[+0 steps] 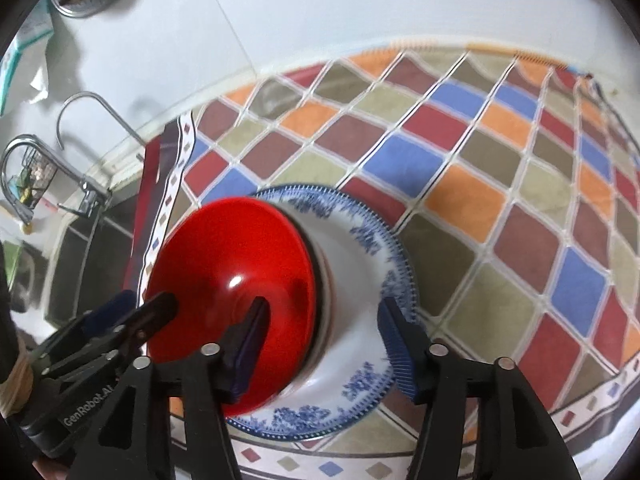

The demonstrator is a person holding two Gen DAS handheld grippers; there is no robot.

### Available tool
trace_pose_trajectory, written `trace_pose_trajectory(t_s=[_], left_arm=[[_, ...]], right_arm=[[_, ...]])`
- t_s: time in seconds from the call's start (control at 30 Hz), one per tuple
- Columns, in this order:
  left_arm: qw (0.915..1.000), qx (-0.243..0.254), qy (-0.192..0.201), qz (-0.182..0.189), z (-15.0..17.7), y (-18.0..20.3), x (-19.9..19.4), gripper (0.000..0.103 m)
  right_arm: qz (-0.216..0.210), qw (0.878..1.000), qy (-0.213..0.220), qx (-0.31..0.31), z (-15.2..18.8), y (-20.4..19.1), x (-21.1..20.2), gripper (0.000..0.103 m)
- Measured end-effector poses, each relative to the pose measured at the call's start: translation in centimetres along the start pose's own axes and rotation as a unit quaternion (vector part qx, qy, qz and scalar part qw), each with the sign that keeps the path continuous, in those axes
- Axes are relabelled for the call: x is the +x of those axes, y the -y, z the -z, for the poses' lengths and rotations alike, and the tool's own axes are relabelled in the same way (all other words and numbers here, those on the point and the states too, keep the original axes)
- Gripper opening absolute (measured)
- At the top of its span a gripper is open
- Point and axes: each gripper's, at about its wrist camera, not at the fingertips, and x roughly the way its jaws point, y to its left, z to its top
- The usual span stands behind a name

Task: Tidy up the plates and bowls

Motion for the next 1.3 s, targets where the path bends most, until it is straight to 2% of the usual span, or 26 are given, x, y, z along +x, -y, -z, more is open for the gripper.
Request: trace_pose_trajectory(t_s=[0.1, 0.23, 0.57, 1.07, 1.3], left_arm=[[0.9993, 0.026, 0.023, -0.012, 1.1, 0.0, -1.9, 0.084], [0.9977, 0.037, 0.054, -0.018, 2.8, -0.2, -4.1, 0.089], [0.9917, 0.046, 0.115, -0.034, 7.5, 0.1, -9.5, 0.1], [0.9799, 0.022, 0.187, -0.068, 14.0, 3.7, -17.1, 0.103], [0.9784, 0.016, 0.195, -0.068, 16.4, 4.9, -19.1, 0.103]], right_arm=[[0.019, 0.999, 0.039, 0.006, 0.9, 0.0, -1.8, 0.071], [0.033, 0.995, 0.093, -0.013, 3.1, -0.6, -4.3, 0.081], [0.081, 0.977, 0.193, -0.05, 8.8, -1.7, -10.0, 0.087], [0.089, 0.958, 0.261, -0.075, 15.9, 0.3, -17.8, 0.09], [0.095, 0.951, 0.283, -0.083, 18.7, 1.4, -20.6, 0.09]])
